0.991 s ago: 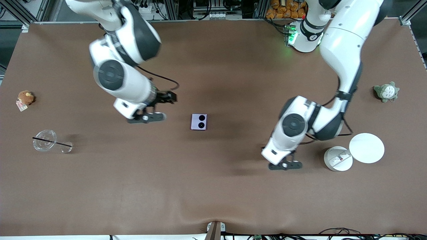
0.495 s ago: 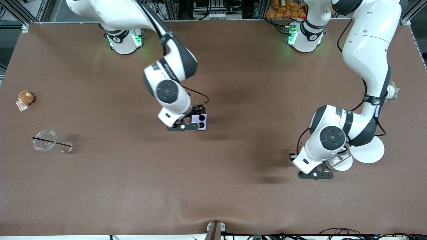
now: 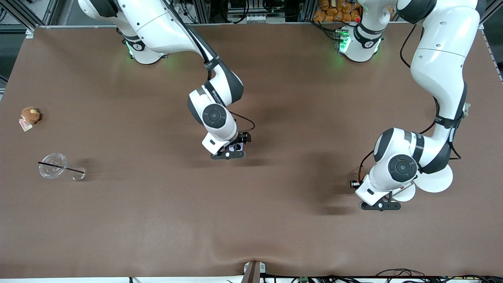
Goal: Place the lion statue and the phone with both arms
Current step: 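Lift the lion with the left gripper while the right gripper grasps the phone, then set the lion beside the white cylinder while the right gripper lifts the phone, then withdraw the left gripper while the right gripper carries the phone toward the glass, then lower the phone beside the glass cup and open the right gripper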
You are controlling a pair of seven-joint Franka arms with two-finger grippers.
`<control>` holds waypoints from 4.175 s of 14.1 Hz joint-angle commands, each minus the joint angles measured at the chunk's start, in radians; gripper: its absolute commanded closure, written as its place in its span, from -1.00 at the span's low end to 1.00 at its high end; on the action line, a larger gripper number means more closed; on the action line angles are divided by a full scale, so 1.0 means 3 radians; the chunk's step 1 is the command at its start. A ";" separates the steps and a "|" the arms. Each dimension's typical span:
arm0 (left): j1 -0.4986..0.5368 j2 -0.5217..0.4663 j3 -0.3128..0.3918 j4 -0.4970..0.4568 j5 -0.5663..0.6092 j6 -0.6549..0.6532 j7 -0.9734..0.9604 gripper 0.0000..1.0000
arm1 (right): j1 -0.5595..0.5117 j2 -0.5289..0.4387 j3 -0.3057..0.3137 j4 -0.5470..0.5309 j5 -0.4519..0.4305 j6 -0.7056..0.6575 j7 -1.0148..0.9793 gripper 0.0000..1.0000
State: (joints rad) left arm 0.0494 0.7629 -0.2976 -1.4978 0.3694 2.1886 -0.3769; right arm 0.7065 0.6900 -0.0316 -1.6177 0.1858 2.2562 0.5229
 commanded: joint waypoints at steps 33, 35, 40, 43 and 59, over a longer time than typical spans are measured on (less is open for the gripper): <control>0.0152 -0.1581 -0.0276 0.0022 -0.0357 -0.1542 0.0198 -1.00 | -0.0523 -0.0127 -0.0150 0.0269 -0.0092 -0.0612 0.0053 1.00; 0.0152 -0.1668 -0.0307 0.0084 -0.0372 -0.1695 0.0198 -1.00 | -0.0794 -0.0132 -0.0161 0.0289 -0.0093 -0.0607 -0.0360 1.00; 0.0173 -0.1852 -0.0296 0.0217 -0.0617 -0.1952 0.0198 -1.00 | -0.1413 -0.0193 -0.0171 0.0320 -0.0113 -0.0939 -0.0867 1.00; 0.0173 -0.1960 -0.0291 0.0217 -0.0623 -0.1977 0.0198 -1.00 | -0.1766 -0.0199 -0.0207 0.0233 -0.0164 -0.0945 -0.1118 1.00; -0.0358 -0.2461 0.0387 0.0181 -0.0949 -0.2238 0.0345 -1.00 | -0.2595 -0.0004 -0.0202 -0.0339 -0.0231 -0.0188 -0.2372 1.00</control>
State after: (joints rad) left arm 0.0115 0.0635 -0.2839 -1.4315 0.1382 1.5485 -0.3104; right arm -0.0583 0.7031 -0.1104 -1.6924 0.1306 2.1841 -0.1811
